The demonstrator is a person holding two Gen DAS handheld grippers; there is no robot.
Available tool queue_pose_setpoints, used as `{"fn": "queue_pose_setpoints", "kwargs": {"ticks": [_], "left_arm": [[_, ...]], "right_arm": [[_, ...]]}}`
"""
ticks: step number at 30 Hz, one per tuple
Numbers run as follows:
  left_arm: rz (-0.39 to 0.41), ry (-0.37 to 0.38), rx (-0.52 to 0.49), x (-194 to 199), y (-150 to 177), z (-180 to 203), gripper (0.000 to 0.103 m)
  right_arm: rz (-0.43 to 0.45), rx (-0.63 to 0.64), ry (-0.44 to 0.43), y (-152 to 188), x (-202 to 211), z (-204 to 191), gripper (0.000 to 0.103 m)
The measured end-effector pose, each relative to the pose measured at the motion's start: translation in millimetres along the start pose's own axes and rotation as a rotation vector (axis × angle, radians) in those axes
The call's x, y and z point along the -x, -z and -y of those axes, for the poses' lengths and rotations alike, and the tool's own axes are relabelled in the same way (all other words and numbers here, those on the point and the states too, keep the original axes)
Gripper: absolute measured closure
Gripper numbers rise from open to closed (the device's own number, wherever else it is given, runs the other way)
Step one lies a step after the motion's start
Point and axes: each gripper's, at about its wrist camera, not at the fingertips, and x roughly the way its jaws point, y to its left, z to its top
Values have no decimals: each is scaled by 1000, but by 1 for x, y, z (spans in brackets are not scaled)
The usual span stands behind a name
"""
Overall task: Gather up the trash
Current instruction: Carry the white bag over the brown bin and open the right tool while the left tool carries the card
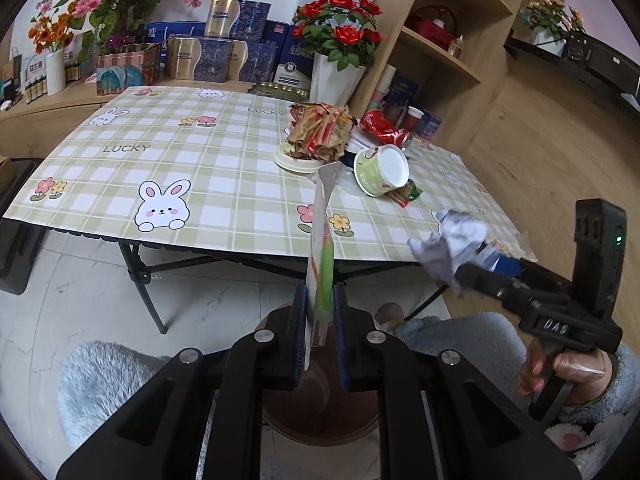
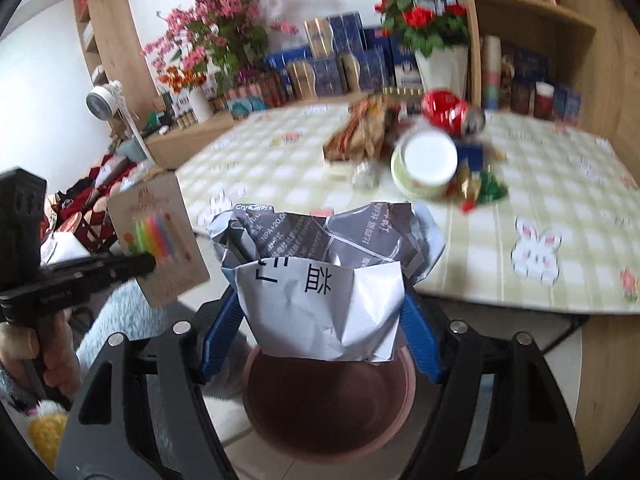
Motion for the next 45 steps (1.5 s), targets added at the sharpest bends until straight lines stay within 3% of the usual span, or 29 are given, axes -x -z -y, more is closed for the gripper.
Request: {"fn": "queue_pose_setpoints", "kwargs": {"ticks": [8, 13, 20, 22, 24, 32, 39, 43, 45], "left_arm": [[-45, 3, -3, -21, 4, 4, 90], [-89, -9, -3, -38, 9, 1, 90], [-122, -10, 2, -52, 9, 0, 90], [-129, -10, 4, -55, 9, -1, 90], [-136, -11, 3, -58, 9, 0, 90], [-170, 0, -20, -70, 9, 3, 90], [-152, 96, -111, -69, -15, 19, 90], [-155, 87, -169, -76, -11, 30, 90], [-180, 94, -152, -82, -4, 28, 90]], "right_arm": [[-100, -14, 17, 16, -25, 10, 29], [-192, -52, -16, 29, -47, 16, 29], [-260, 36, -16, 38, -65, 1, 21], [-252, 48, -7, 36, -64, 0, 11], [-236, 61, 22, 34, -63, 0, 9], [-145, 27, 140, 22, -53, 21, 6], [-25, 1, 230, 11, -36, 36, 6], [-2, -41, 258, 10, -32, 46, 6], [2, -54, 268, 11, -31, 49, 6]]}}
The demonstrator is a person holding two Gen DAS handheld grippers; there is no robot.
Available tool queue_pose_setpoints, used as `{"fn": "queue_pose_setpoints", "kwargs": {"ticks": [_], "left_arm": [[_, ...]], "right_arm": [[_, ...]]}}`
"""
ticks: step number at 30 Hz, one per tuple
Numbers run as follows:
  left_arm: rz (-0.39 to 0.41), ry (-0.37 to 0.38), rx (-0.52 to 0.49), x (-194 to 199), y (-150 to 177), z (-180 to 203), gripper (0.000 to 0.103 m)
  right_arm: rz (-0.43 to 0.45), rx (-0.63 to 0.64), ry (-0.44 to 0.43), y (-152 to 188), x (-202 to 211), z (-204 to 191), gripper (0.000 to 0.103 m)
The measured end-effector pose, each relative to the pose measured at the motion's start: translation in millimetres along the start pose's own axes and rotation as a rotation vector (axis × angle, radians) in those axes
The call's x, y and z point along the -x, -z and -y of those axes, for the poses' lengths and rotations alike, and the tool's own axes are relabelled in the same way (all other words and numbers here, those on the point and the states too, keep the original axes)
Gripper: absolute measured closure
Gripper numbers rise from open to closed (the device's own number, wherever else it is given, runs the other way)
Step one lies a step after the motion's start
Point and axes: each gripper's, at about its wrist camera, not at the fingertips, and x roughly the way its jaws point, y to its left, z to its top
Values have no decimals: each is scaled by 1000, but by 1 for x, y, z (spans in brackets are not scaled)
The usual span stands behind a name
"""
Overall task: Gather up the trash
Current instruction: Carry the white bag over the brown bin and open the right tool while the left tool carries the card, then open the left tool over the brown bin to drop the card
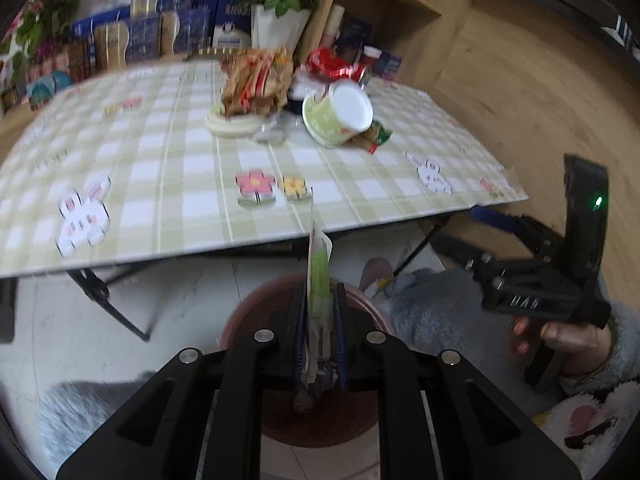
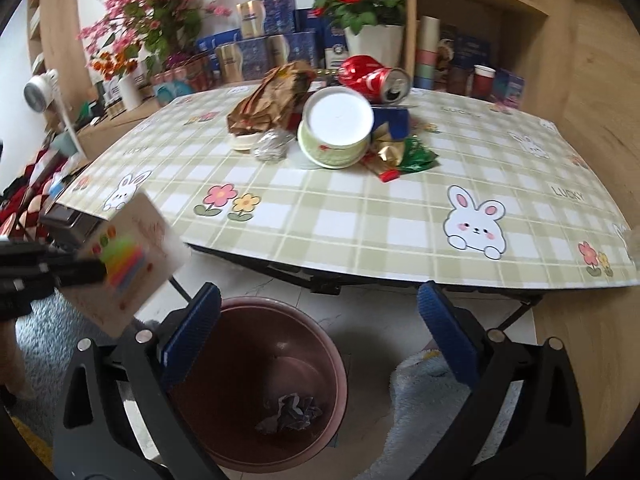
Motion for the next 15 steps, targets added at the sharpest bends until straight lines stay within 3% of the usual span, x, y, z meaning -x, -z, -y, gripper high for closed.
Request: {"fn": "queue_pose_setpoints", "kwargs": {"ticks": [4, 11, 15], "left_arm": [[-59, 25, 62, -19, 15, -8, 90], [-230, 38, 75, -63, 31, -14, 90], [-271, 43, 120, -74, 34, -24, 90]], "right_arm": [[-1, -34, 33, 3, -2, 8, 6], [-19, -37, 46, 7, -6, 7, 6], [-17, -27, 46, 8, -5, 5, 6]]}}
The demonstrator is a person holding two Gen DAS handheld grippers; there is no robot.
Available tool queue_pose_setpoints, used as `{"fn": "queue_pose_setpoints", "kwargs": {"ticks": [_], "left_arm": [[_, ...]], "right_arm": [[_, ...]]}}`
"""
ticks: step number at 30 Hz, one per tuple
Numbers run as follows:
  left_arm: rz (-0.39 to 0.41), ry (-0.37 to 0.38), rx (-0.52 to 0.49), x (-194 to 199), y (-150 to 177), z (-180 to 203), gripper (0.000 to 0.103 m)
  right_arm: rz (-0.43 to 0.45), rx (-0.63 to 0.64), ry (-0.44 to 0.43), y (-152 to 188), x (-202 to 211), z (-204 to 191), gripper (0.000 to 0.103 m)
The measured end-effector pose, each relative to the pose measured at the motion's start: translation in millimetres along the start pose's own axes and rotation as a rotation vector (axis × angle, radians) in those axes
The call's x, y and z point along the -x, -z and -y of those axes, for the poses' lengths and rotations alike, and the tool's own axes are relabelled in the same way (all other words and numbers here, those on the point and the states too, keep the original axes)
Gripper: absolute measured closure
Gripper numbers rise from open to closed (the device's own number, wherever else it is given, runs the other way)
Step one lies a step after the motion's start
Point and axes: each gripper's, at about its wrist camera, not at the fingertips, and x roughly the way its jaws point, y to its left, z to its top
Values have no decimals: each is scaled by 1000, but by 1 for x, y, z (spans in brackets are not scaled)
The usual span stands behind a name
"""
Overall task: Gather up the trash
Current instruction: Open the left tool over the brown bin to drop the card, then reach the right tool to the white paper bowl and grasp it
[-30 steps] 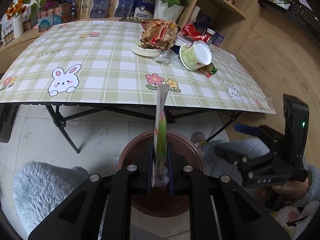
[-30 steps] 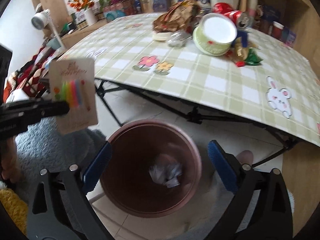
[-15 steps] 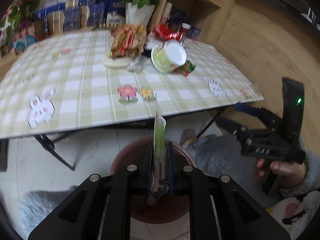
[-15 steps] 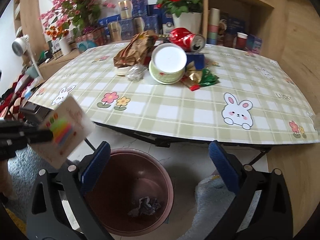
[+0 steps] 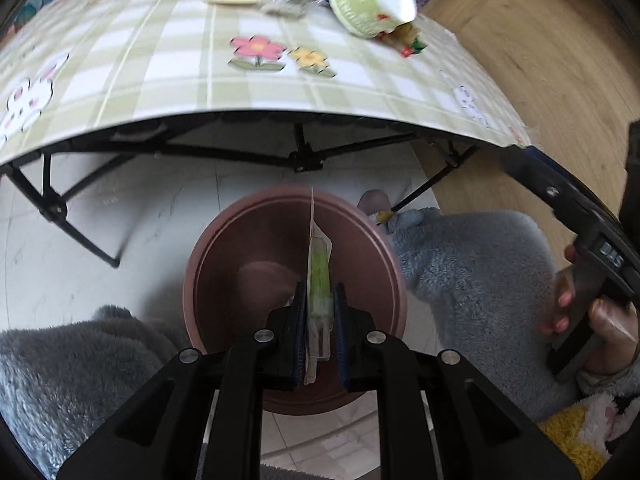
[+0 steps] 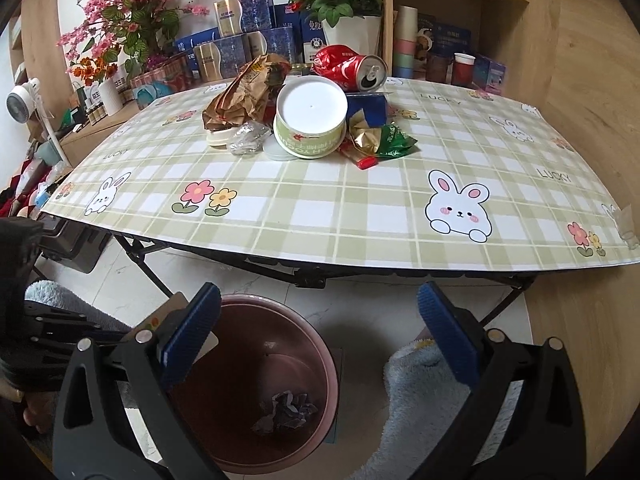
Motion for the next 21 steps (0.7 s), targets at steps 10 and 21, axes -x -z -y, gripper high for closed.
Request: {"fn": "queue_pose_setpoints", "kwargs": {"ticks": [10, 21], "left_arm": [[226, -39, 82, 44, 1, -10, 31], [468, -181, 166, 87, 5, -18, 9]], "right_arm": [[-8, -13, 0, 2, -1, 2, 6], [-20, -23, 9, 3, -4, 4, 6]]}}
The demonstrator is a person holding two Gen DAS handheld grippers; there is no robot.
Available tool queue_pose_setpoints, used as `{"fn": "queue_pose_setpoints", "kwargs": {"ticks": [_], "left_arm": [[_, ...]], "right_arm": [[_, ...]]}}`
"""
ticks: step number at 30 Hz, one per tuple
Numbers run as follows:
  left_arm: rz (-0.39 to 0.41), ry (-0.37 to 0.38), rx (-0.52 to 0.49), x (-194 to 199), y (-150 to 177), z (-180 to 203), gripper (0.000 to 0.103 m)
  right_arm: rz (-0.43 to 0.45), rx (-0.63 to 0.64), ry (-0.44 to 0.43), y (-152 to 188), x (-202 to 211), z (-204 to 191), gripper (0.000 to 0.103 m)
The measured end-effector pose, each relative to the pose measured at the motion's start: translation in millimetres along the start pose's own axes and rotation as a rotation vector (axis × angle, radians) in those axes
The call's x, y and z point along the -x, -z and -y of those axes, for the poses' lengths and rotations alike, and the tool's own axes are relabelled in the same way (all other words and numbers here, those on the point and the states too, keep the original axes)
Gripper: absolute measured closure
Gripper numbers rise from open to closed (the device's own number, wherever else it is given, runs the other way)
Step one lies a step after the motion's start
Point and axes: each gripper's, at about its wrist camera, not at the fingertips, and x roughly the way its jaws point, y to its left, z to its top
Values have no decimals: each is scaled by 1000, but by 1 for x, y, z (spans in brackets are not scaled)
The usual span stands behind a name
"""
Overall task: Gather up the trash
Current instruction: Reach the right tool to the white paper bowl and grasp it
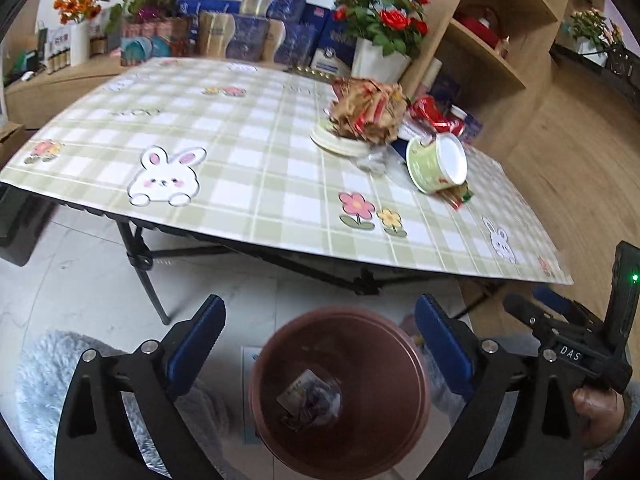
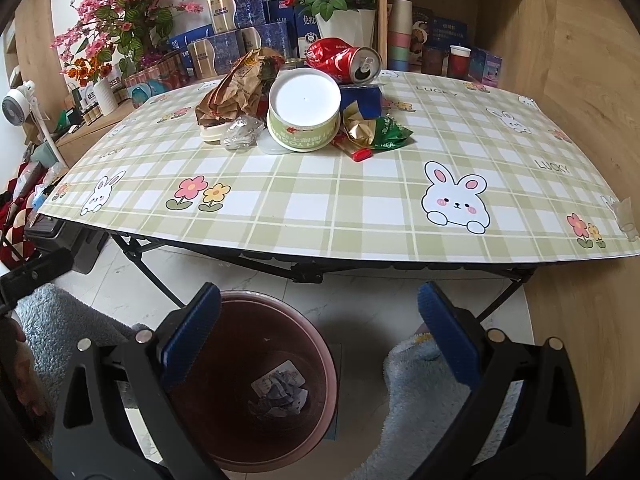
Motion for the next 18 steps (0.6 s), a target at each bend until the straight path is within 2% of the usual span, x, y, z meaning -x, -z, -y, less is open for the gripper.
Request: {"fn": "queue_pose_setpoints", "kwargs": {"ticks": [9, 18], "left_arm": [[14, -15, -16, 0, 0, 0, 8], [20, -31, -7, 1, -6, -3, 8]], "right_arm": [[-10, -4, 1, 0, -2, 1, 6], [48, 57, 7, -24, 0, 1, 6]]}}
